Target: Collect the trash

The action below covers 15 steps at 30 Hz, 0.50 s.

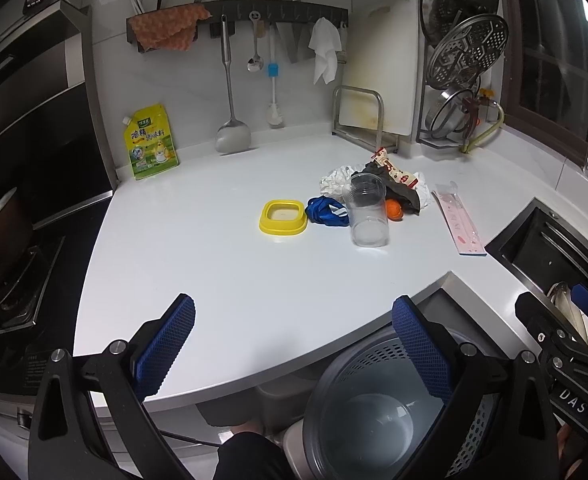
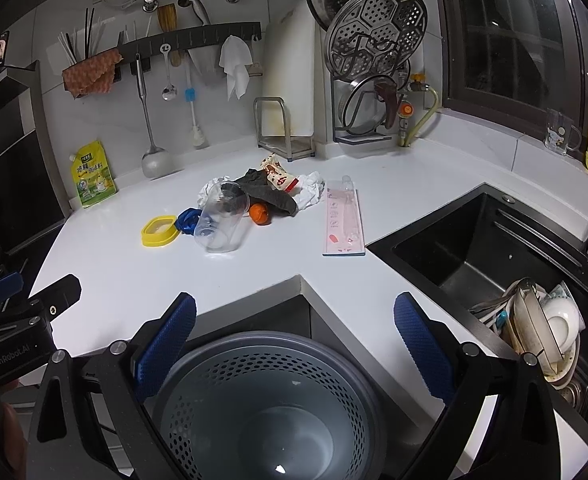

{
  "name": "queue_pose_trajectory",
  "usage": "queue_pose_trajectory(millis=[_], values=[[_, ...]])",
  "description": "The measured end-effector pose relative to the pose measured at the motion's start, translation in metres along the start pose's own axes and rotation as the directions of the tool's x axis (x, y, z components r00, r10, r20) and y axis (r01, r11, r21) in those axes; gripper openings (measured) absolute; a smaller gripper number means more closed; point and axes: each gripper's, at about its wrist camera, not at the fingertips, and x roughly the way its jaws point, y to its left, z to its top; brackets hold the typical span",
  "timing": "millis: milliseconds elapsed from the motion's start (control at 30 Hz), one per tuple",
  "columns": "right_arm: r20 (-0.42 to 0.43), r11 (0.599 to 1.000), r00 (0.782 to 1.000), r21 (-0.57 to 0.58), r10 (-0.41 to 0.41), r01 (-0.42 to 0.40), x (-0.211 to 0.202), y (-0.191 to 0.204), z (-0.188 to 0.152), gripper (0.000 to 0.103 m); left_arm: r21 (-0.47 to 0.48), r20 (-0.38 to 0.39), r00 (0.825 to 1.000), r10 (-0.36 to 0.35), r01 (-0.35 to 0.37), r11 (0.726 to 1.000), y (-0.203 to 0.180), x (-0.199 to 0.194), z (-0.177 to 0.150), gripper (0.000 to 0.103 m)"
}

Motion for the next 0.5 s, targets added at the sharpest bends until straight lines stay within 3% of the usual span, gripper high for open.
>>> queue_pose_trajectory(millis=[500], values=[[-0.004,1.0,1.0,-0.008,0.001,-0.001,0.0013,0.0017,0.0006,0.095,-0.004,-0.005,1.0,0.0,0.0,1.0,0.0002,0.0017,0.0013,0.097]])
